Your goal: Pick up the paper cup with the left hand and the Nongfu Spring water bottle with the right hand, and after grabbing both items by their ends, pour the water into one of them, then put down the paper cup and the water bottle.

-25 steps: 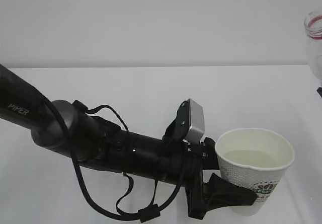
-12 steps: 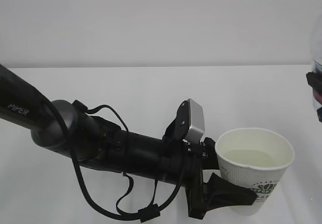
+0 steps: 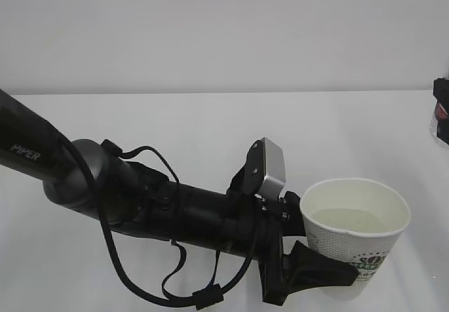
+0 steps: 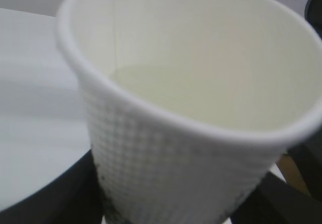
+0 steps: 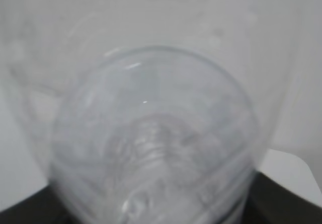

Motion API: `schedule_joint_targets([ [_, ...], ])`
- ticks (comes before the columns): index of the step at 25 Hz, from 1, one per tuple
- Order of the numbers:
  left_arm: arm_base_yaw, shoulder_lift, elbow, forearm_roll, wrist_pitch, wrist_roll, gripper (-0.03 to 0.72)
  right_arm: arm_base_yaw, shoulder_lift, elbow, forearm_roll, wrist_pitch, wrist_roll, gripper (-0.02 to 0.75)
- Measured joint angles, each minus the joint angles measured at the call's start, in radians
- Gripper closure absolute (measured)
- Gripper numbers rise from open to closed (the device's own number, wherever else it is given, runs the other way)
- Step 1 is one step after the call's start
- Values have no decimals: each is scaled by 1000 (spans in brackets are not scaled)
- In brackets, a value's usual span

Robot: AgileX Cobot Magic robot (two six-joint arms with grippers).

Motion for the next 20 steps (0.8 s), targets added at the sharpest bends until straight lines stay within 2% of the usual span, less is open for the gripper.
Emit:
schedule_joint_targets([
  [8,0,0,0,-1,0,0,204,0,109,0,95,-157,85,316],
  [14,0,0,0,-2,0,0,204,0,211,0,106,-254,176,316],
  [20,0,0,0,-2,0,0,204,0,271,0,106,-269,184,316],
])
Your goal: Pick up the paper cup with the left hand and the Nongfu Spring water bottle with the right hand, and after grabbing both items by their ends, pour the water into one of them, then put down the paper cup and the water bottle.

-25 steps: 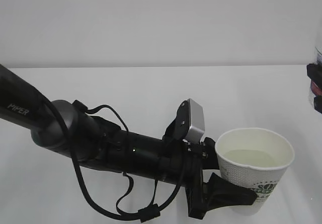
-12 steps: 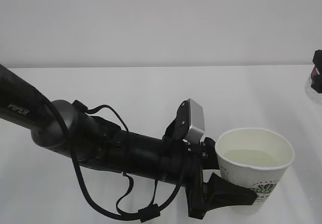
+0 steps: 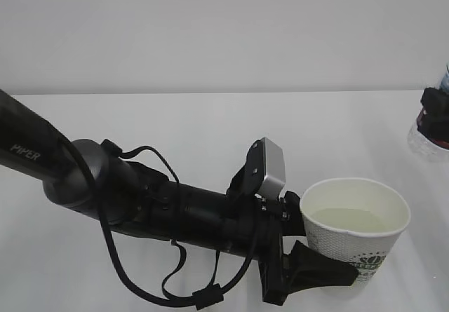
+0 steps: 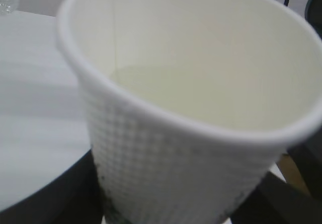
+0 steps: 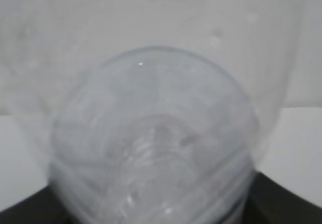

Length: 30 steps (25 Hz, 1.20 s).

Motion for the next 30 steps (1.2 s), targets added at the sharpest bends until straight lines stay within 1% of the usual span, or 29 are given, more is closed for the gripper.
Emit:
schedule_joint_targets([
  [4,0,0,0,0,0,0,204,0,51,0,0,-16,2,316],
  [9,0,0,0,0,0,0,204,0,130,0,0,-126,4,316],
  [16,0,0,0,0,0,0,204,0,237,-2,0,-213,4,316],
  [30,0,0,0,0,0,0,204,0,366,-34,0,-253,6,316],
])
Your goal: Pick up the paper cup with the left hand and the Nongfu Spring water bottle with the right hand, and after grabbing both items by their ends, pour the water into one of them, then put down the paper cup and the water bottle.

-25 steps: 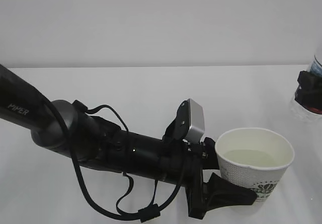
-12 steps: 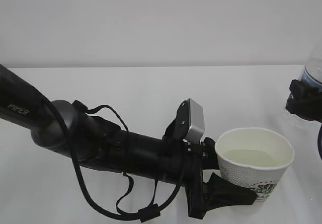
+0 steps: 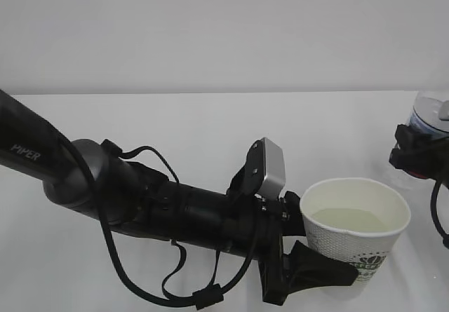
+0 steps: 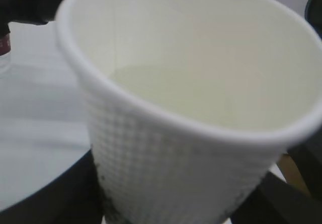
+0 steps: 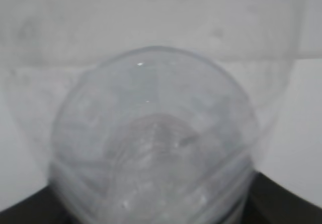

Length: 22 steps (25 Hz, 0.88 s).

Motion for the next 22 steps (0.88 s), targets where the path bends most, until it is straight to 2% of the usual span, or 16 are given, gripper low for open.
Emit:
schedule_joint_targets([
  [22,0,0,0,0,0,0,204,0,49,-6,0,11,0,316],
])
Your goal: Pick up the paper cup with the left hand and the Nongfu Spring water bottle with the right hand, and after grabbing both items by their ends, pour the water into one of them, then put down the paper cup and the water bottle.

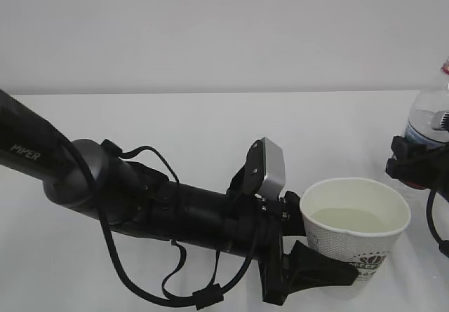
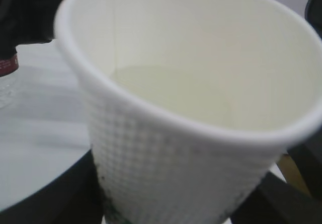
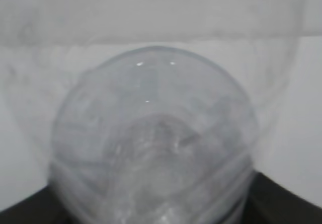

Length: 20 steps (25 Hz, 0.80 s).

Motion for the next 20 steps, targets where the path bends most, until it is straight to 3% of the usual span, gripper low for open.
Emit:
schedule_joint_targets([
  [16,0,0,0,0,0,0,204,0,0,0,0,20,0,316],
  [20,0,0,0,0,0,0,204,0,0,0,0,21,0,272],
])
